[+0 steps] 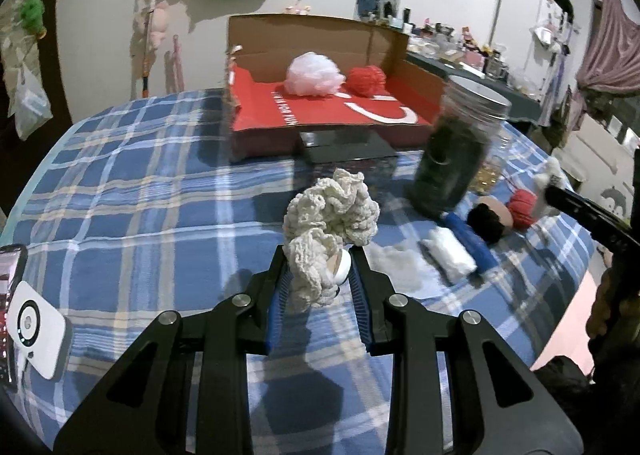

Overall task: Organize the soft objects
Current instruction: 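Lift both held items and carry them over the red-lined box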

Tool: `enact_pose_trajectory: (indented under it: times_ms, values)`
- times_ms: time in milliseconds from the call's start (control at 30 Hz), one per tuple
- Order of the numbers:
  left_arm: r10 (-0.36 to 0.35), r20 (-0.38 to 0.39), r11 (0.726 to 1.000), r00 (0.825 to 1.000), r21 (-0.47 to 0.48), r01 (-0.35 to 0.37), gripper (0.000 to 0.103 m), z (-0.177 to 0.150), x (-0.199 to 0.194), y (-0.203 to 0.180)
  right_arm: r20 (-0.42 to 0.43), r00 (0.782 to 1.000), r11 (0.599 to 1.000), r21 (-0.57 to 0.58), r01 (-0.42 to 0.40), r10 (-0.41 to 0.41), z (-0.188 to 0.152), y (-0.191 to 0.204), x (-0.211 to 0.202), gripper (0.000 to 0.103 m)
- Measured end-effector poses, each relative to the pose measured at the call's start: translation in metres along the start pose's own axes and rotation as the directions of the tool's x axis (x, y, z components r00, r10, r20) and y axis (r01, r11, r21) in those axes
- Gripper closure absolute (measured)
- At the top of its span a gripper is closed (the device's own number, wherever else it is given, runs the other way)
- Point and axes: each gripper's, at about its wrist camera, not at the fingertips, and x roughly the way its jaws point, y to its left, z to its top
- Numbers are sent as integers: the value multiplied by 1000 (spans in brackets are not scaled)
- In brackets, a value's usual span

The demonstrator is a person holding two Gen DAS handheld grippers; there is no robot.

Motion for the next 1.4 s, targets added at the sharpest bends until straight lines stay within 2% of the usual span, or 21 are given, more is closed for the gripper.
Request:
enact_pose_trajectory:
  times_ms: [267, 667, 833, 1067, 1233, 1400]
  values:
    - [47, -26, 998, 999, -30, -48, 75, 8, 10, 26, -6, 999, 998, 34, 51, -50, 13, -26, 6, 65]
    - [60, -69, 997, 996, -47, -63, 75, 43, 42, 51, -28, 993, 993, 42, 115, -114, 52, -65, 35, 65]
    - [46, -72, 998, 996, -30, -49, 75, 62, 53, 54, -46, 994, 994, 19, 103, -102, 72, -72, 50, 65]
    - [14, -65, 1000, 998, -10, -15, 75, 87, 60, 54, -86, 995, 999, -22, 37, -39, 103, -71, 77, 65]
    - [-10, -62, 999, 998, 44, 13, 75, 113, 67, 45, -121, 993, 997, -76, -2, -8, 128, -59, 100, 65]
    - [-35, -78, 995, 996, 88, 42, 75, 139, 80, 35, -201, 980, 991, -128, -45, 18, 151, -44, 133, 65]
